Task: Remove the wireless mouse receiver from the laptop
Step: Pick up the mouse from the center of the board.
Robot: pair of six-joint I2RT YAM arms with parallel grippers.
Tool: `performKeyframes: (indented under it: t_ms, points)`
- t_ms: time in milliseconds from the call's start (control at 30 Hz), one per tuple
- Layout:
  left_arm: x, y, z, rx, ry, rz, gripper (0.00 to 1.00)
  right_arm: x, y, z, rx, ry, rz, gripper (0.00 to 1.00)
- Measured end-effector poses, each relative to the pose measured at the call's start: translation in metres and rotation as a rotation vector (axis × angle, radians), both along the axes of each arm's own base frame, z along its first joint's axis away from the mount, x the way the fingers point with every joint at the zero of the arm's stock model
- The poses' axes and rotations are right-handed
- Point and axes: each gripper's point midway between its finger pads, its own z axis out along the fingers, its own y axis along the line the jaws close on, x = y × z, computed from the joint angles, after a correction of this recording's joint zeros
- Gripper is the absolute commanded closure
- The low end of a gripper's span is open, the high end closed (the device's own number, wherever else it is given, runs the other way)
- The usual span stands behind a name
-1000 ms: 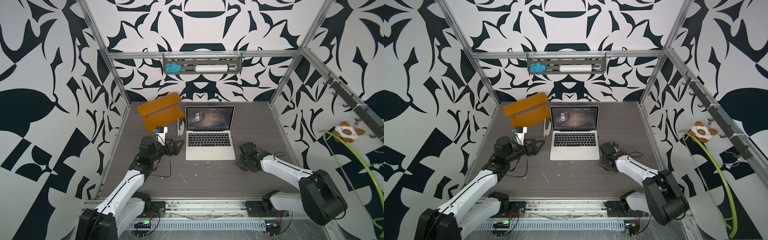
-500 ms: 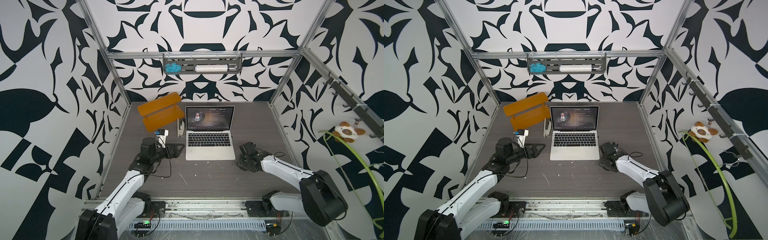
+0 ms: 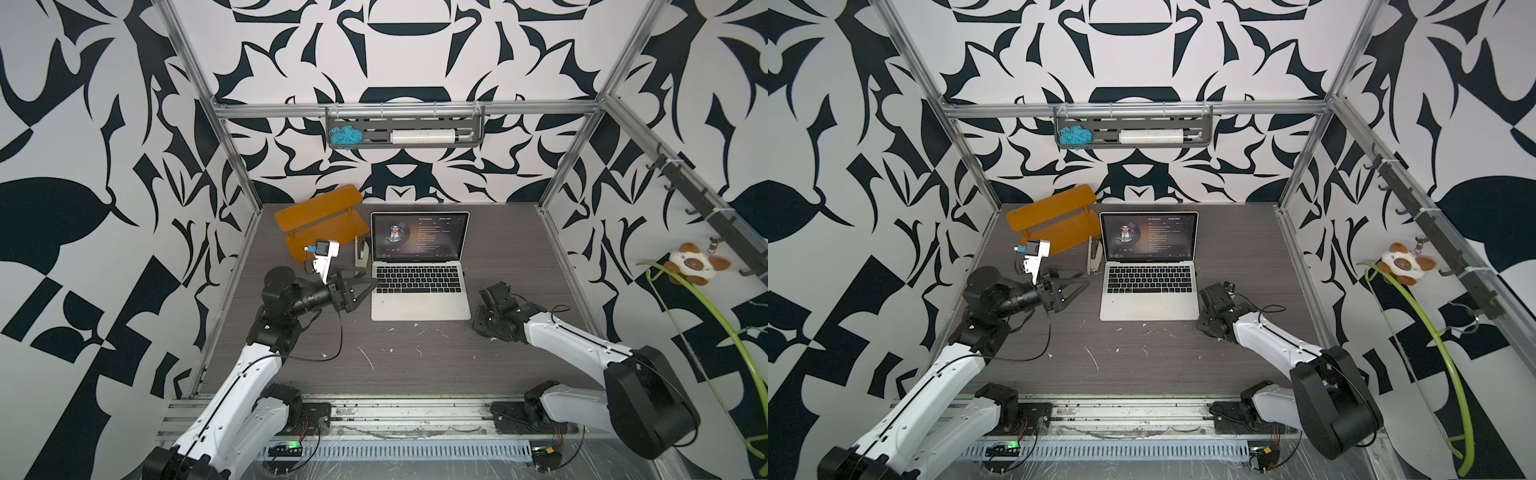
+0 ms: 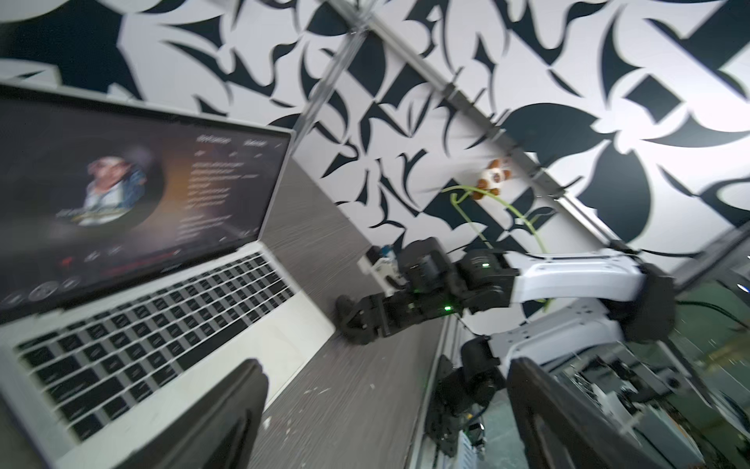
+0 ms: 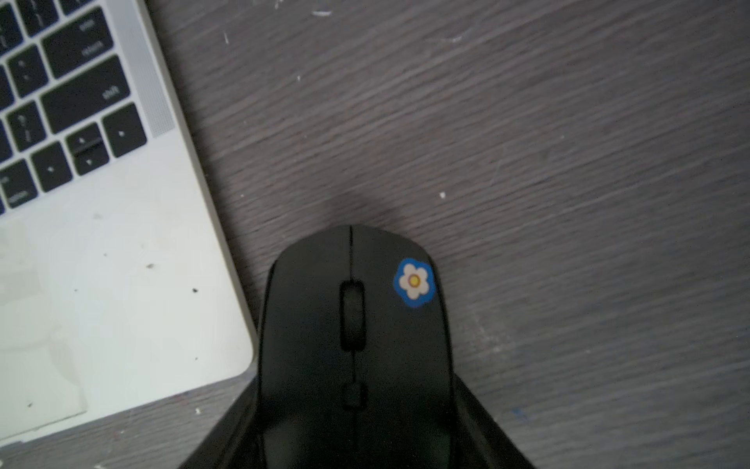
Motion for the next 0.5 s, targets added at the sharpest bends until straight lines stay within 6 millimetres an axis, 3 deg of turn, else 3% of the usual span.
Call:
performKeyframes:
  t_ms: [100,167,333,433,500]
  points:
    - [-0.019,-0.003,0.034,-0.02,-0.094,-0.048,0.01,0.0,0.004,0.0,0.015,0.001,0.01,0.55]
    - [-0.028,-0.003,0.044,-0.026,-0.134,-0.061,0.01,0.0,0.006,0.0,0.022,0.003,0.016,0.55]
    - [-0.031,-0.002,0.041,-0.013,-0.132,-0.062,0.01,-0.002,0.018,0.004,0.064,0.006,0.054,0.56]
    - [-0.028,-0.003,0.033,0.01,-0.114,-0.06,0.01,0.0,0.032,0.022,0.134,-0.031,0.093,0.56]
    - [-0.026,-0.004,0.026,0.031,-0.114,-0.057,0.01,0.004,0.044,0.045,0.204,-0.074,0.129,0.56]
